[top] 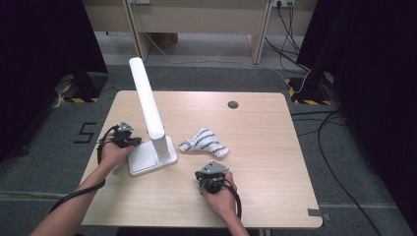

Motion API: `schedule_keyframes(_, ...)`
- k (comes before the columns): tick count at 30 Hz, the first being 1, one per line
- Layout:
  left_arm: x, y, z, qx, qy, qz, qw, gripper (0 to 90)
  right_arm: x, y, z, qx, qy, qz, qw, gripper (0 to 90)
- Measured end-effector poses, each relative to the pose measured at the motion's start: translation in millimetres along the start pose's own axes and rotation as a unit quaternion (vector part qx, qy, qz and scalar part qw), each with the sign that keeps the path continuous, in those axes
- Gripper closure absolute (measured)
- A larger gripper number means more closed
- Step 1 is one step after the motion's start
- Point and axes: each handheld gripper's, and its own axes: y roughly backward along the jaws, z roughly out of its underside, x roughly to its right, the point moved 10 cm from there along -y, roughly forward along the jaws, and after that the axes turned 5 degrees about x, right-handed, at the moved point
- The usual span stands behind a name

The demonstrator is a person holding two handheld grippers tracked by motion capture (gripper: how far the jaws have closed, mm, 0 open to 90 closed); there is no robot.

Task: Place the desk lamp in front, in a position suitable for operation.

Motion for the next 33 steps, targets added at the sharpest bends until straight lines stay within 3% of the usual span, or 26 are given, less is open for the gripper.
schedule_keyframes(12,17.8,14.1,13.4,-0.027,0.007,0.019,0.9994,89.4,-7.8,-3.9,-1.7,-0.005,0.001,-0.008,1.0,90.0)
schedule_keyframes(22,39.8,32.2,28.5,-0.038,0.03,0.041,0.998,89.3,-27.9,-16.5,-4.6,-0.017,0.001,-0.028,0.9995,90.0)
schedule_keyframes(28,54.8,42.3,37.0,-0.042,0.031,0.046,0.9976,89.3,-39.4,-20.1,-8.8,-0.017,0.007,-0.043,0.9989,90.0)
schedule_keyframes(33,67.4,47.0,40.7,-0.045,0.032,0.054,0.997,89.2,-51.2,-25.5,-3.6,-0.033,0.009,-0.054,0.998,90.0)
